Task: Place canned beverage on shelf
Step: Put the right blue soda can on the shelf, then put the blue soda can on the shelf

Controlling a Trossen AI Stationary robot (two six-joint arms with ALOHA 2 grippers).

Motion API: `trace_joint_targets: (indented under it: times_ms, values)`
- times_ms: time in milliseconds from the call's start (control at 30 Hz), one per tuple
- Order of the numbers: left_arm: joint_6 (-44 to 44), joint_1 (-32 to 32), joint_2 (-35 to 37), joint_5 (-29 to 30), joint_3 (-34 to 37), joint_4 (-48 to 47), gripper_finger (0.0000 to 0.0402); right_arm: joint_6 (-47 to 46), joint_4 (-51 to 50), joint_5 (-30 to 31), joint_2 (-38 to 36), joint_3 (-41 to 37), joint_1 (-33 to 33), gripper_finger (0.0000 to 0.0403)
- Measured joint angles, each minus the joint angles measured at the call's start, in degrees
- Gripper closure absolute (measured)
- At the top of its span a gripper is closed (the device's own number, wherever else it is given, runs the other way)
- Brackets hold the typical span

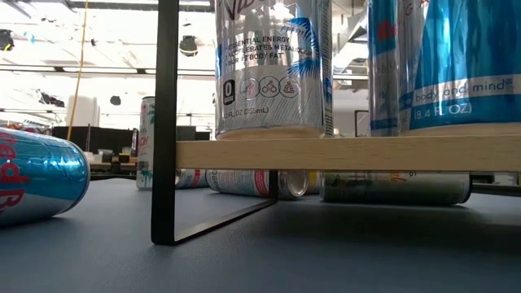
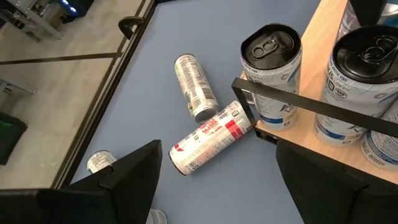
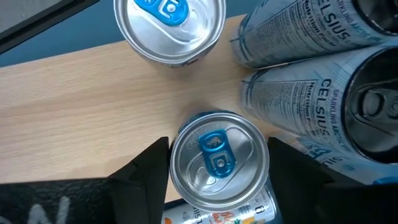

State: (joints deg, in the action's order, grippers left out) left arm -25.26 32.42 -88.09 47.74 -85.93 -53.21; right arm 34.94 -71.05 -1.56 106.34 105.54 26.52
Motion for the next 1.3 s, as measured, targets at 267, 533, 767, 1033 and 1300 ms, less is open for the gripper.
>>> trace_joint_targets:
  times_ms: [267, 533, 767, 1033, 1300]
  values:
    - [0.0, 0.0, 0.0, 0.0, 0.0, 0.0, 0.0099, 0.2, 0.2, 0.0, 0.0, 0.0, 0.0, 0.0173]
    - [-0.4, 0.0, 0.0, 0.0, 0.0, 0.0, 0.0099, 0.1, 0.2, 0.0, 0.0, 0.0, 0.1, 0.0172]
    - [-0.7, 0.0, 0.0, 0.0, 0.0, 0.0, 0.0099, 0.1, 0.3, 0.0, 0.0, 0.0, 0.1, 0.0136]
    - [-0.7, 0.0, 0.0, 0.0, 0.0, 0.0, 0.0099, -0.1, 0.2, 0.0, -0.1, 0.0, 0.1, 0.0106]
    - [-0.5, 0.0, 0.0, 0.7, 0.0, 0.0, 0.0099, -7.3, -1.5, 0.2, -2.1, 0.0, 0.5, 0.0106]
